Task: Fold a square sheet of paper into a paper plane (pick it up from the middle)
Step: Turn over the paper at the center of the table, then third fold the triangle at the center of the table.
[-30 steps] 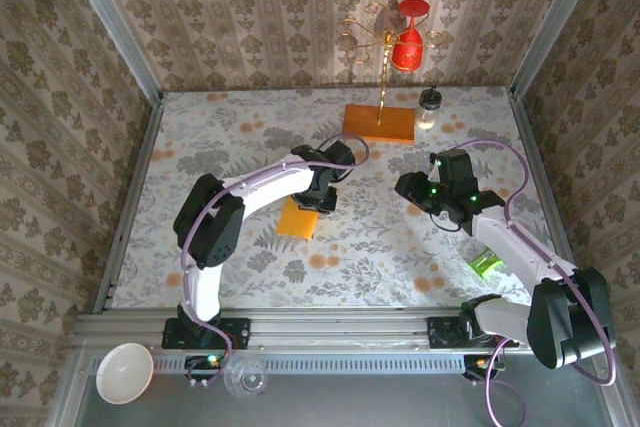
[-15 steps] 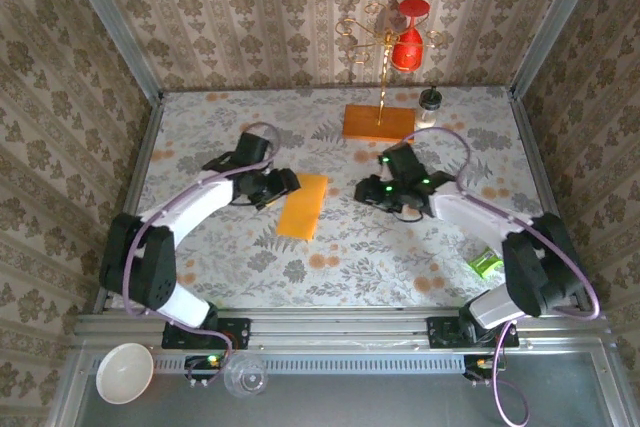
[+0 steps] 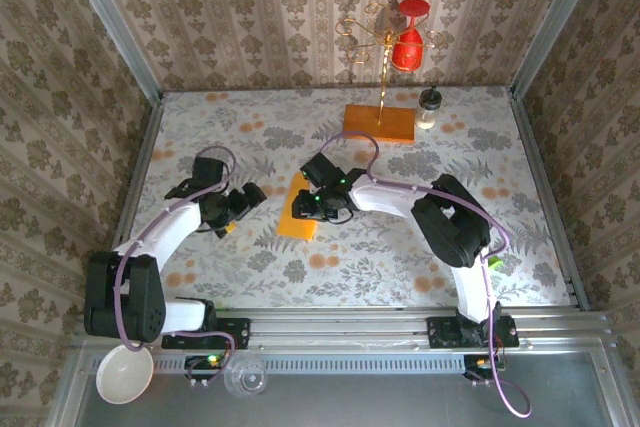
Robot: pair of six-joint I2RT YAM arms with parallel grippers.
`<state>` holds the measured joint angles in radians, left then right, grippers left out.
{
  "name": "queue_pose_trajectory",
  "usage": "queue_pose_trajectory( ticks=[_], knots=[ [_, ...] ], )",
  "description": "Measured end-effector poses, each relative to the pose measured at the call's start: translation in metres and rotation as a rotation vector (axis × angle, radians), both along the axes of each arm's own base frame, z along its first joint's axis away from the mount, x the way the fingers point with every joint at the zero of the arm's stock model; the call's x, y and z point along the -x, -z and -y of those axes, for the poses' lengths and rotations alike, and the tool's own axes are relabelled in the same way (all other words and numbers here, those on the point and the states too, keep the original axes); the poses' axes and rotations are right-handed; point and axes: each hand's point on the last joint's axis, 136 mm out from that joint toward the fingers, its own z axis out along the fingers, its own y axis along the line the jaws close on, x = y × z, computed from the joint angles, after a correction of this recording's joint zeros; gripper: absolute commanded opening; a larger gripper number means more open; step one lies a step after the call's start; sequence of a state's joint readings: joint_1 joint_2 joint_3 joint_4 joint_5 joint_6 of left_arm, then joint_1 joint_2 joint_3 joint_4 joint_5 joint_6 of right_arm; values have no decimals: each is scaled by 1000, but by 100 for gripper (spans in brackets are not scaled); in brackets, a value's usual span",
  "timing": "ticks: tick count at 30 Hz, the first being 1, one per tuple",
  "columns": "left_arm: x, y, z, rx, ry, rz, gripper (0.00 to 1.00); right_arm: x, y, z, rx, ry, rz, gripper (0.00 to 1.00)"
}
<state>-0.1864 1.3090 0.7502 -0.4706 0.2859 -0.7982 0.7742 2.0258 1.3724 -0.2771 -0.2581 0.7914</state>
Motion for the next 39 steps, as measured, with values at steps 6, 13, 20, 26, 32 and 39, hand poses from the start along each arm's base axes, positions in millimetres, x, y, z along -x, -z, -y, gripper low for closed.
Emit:
queue_pose_trajectory(
  ticks=[6, 13, 20, 26, 32, 39],
  knots=[
    [1, -3, 4, 20, 19, 8, 100, 5, 13, 9, 56, -26, -34, 35],
    [1, -1, 23, 45, 85, -8, 98, 12, 25, 28, 107, -115, -50, 36],
    [3, -6, 49, 85, 163, -1, 97, 26, 25, 71, 111, -201, -53, 36],
    [15, -3, 85, 143, 256, -19, 92, 41, 20, 99, 97, -201, -62, 38],
    [36, 5, 121, 173, 335, -73, 84, 24, -7, 105, -22, -29, 7, 37],
    [52, 19, 148, 189, 372, -129, 60, 7, -2, 105, -70, 82, -13, 29]
  ],
)
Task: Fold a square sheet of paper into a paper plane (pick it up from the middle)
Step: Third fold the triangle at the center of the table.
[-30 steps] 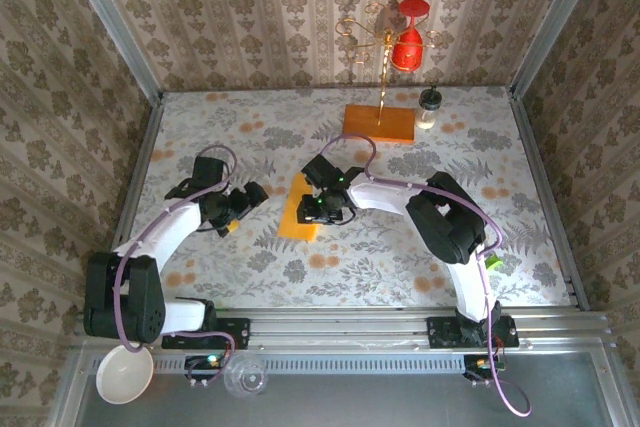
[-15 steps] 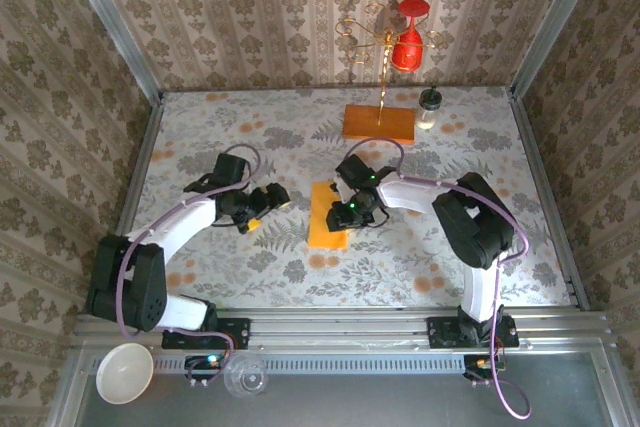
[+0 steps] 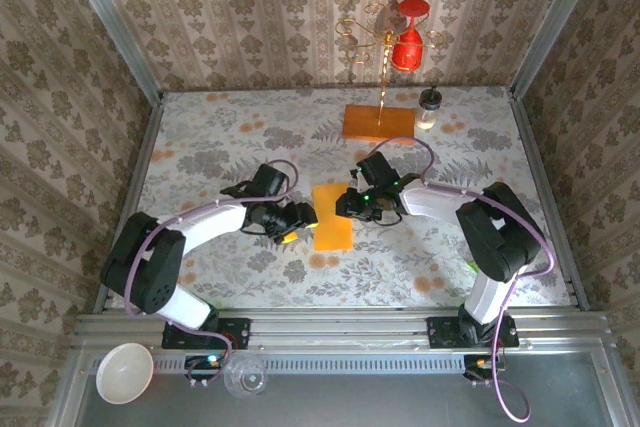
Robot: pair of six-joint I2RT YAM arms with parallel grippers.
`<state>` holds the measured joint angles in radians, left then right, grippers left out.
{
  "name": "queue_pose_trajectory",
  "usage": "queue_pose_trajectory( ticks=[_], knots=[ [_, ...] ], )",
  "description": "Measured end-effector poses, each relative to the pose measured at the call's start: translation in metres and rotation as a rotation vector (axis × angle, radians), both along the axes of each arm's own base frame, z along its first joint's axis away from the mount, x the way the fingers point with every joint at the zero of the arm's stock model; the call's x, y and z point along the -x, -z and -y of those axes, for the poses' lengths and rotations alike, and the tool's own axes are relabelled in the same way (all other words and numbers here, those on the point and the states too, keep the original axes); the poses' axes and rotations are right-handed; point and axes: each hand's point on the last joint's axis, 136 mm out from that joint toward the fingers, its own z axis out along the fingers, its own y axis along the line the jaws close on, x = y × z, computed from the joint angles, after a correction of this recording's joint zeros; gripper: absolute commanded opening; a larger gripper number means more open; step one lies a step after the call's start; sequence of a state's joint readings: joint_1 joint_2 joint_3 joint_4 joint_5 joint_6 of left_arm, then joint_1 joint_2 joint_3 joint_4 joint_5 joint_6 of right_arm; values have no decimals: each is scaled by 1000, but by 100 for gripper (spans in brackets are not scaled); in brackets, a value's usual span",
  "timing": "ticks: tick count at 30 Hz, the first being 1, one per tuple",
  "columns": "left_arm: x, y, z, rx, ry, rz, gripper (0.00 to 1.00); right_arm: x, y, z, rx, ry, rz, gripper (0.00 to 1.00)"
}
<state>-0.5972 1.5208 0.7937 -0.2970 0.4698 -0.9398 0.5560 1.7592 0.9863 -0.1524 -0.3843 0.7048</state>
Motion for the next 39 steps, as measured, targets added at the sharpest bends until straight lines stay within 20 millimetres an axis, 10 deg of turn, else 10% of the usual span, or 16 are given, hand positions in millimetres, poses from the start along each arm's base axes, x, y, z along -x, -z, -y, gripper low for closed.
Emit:
queue_pose_trajectory(
  ticks=[16, 39],
  knots=[
    [9, 24, 15, -10, 25, -59, 37, -2, 29, 10, 6, 47, -81, 29],
    [0, 26, 23, 32, 57, -87, 36, -5, 29, 14, -29, 53, -82, 28]
  ],
)
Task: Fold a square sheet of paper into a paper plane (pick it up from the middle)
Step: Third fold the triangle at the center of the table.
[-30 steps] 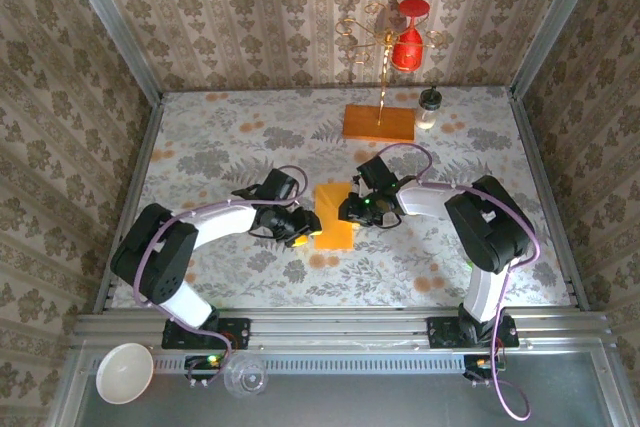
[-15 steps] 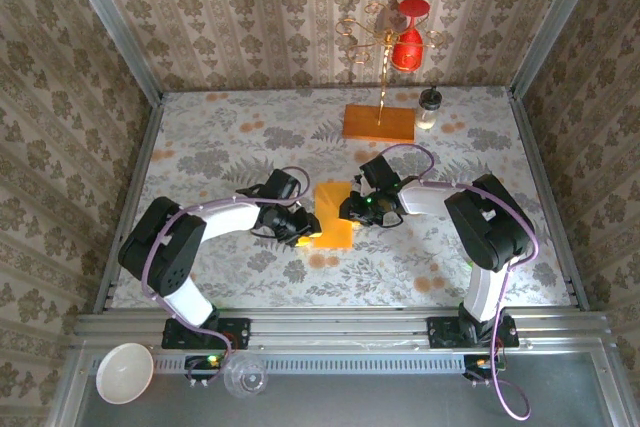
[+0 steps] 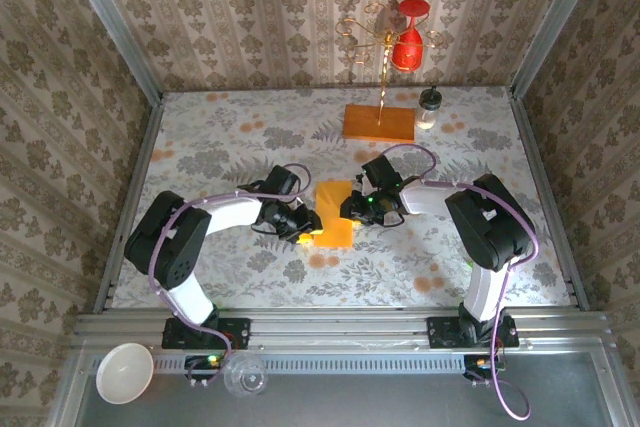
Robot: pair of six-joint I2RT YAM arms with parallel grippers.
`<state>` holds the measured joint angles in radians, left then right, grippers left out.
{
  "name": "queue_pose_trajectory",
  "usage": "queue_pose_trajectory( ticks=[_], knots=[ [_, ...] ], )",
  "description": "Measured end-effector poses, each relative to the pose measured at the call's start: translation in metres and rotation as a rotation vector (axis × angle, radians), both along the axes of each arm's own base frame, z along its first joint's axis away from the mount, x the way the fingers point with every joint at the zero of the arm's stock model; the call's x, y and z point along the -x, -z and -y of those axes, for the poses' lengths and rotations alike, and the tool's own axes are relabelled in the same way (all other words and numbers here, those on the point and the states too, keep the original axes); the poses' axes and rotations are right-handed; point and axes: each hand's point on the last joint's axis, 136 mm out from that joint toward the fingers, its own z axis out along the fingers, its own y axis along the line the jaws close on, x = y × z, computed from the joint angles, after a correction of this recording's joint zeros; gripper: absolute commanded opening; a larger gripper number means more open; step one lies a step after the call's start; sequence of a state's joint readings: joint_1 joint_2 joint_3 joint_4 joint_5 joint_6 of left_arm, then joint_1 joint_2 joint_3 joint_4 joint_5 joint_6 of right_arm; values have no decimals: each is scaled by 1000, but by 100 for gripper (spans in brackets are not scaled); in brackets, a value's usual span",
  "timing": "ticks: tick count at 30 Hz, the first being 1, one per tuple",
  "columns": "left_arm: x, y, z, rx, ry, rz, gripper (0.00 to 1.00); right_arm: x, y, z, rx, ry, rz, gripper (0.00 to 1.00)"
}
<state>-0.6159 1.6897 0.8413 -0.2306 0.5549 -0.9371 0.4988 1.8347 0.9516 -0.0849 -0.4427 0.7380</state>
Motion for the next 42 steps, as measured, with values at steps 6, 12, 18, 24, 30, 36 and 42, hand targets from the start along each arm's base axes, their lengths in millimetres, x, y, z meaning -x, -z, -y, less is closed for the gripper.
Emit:
queue_pose_trajectory(
  ticks=[6, 12, 18, 24, 30, 36, 42],
  knots=[
    [-3, -9, 10, 49, 33, 8, 35, 0, 1, 0, -4, 0, 0, 28],
    [-12, -15, 13, 108, 29, 10, 34, 0, 1, 0, -4, 0, 1, 28],
    [-19, -12, 16, 135, 28, -7, 34, 0, 1, 0, -4, 0, 1, 28],
    [-34, -9, 16, 148, 13, -8, 30, 0, 0, 0, -5, 0, 1, 29],
    [-39, -7, 13, 152, 3, -10, 26, 0, -1, -1, -13, -4, 3, 32],
    [-39, -1, 15, 158, 7, -22, 17, -2, -3, -3, -26, -8, 11, 36],
    [-41, 0, 15, 164, 9, -21, 8, -1, -8, -4, -29, -40, 35, 47]
  ],
)
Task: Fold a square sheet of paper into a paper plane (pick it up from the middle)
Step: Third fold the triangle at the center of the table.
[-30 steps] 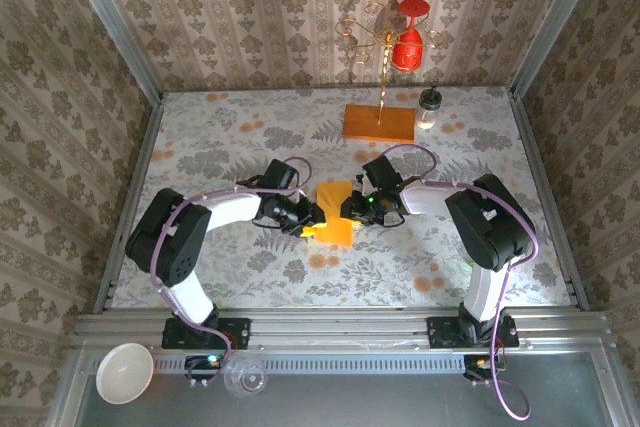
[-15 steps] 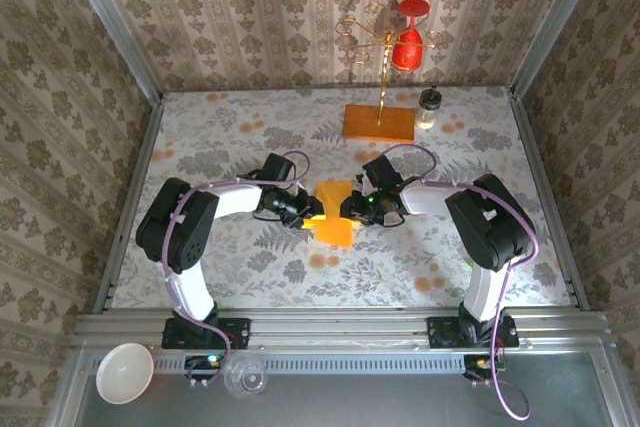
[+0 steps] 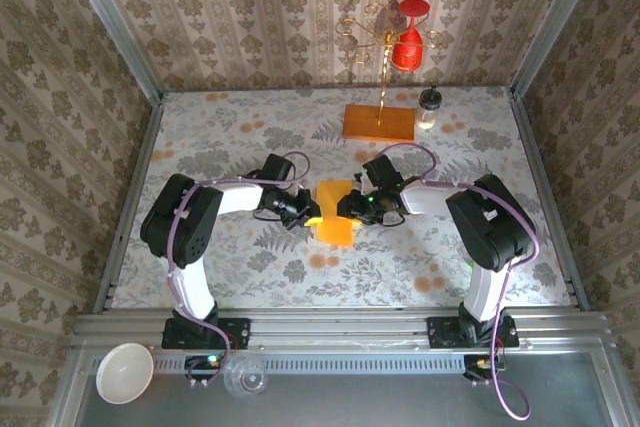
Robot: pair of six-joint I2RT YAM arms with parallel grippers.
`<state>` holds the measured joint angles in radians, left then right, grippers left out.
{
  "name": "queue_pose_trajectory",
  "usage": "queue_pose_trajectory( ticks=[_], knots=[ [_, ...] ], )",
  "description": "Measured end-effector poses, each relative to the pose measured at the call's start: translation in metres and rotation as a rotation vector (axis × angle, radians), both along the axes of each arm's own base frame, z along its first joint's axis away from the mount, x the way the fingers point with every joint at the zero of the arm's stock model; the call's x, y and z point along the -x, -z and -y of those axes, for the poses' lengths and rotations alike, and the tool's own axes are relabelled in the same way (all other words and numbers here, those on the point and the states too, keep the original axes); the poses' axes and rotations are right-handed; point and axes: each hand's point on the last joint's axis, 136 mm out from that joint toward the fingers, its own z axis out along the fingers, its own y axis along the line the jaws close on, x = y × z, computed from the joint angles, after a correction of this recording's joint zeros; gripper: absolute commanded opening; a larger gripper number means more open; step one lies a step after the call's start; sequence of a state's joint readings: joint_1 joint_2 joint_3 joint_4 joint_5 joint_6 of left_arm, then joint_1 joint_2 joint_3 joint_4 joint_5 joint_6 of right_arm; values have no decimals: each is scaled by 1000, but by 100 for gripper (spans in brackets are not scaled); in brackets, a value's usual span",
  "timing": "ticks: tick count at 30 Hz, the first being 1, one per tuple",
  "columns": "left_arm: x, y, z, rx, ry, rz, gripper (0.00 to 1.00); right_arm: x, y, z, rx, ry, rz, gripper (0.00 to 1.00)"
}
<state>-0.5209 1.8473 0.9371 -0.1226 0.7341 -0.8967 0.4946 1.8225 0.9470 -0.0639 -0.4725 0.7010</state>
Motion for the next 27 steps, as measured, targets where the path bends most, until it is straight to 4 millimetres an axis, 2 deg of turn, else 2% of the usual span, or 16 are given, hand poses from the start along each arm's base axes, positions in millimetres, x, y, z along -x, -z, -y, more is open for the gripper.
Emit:
queue_pose_trajectory(
  ticks=[4, 8, 10, 13, 21, 27],
  knots=[
    [0, 0, 0, 1, 0, 1, 7, 0, -15, 11, 68, -20, 74, 56],
    [0, -1, 0, 0, -6, -5, 6, 0, -55, 14, 130, -56, 250, 62],
    [0, -1, 0, 0, -12, -13, 6, 6, -76, 9, 159, -95, 355, 63],
    [-1, -4, 1, 2, -20, -16, 6, 23, -90, 2, 207, -165, 463, 63],
    [-6, -15, 4, 17, -41, -11, 6, 61, -76, -22, 362, -370, 603, 63],
    [-7, -16, 4, 19, -50, -19, 6, 75, -39, -35, 486, -510, 618, 66]
  ],
)
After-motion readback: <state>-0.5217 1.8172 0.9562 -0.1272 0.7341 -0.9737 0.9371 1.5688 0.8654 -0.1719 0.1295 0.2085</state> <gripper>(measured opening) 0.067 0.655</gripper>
